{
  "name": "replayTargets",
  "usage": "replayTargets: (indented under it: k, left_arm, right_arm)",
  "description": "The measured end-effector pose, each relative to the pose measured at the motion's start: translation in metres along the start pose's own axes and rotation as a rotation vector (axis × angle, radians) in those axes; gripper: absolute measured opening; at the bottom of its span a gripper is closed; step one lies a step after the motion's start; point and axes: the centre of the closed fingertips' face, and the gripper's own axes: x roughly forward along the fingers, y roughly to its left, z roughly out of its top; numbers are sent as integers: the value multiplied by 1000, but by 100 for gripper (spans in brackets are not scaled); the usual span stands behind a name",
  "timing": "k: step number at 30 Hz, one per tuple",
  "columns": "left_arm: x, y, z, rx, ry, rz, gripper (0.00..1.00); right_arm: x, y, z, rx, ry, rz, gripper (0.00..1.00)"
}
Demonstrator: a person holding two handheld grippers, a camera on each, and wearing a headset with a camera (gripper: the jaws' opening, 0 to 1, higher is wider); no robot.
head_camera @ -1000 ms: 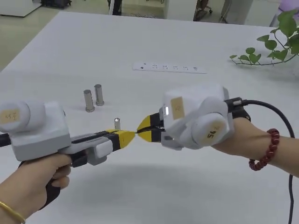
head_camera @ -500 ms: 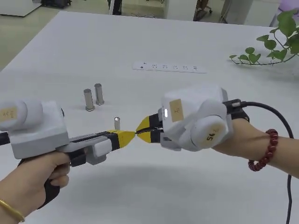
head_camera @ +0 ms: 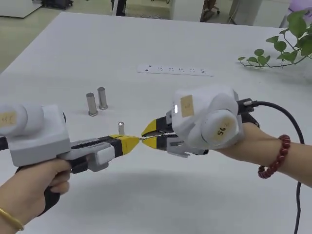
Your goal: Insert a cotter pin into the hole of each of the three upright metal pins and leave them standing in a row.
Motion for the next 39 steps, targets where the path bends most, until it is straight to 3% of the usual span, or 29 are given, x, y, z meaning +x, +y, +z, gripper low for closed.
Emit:
replayTargets:
  k: [5,10,17,21,30,39]
  left_arm:
    - [-2,-1,-4,90,22,-5,0]
    - [-3,-4,-7,154,44,-18,0]
    - [-3,-10,-9,206,61,-62,0]
    - [-3,-13,-14,263,101,-86,0]
    - [-2,-25,-20,278,118,-157,0]
    - [-4,-28,-22,300,124,-178,0]
  right_arm:
    - [-2,0,-2,86,-24,21,7]
    - [-3,9,-2,240,-70,94,9]
    - [-4,14,-8,308,-79,144,10]
    - [-4,21,-8,351,-99,184,10]
    - [-4,32,-9,359,-97,223,9]
    - [-5,38,-8,357,-96,247,6]
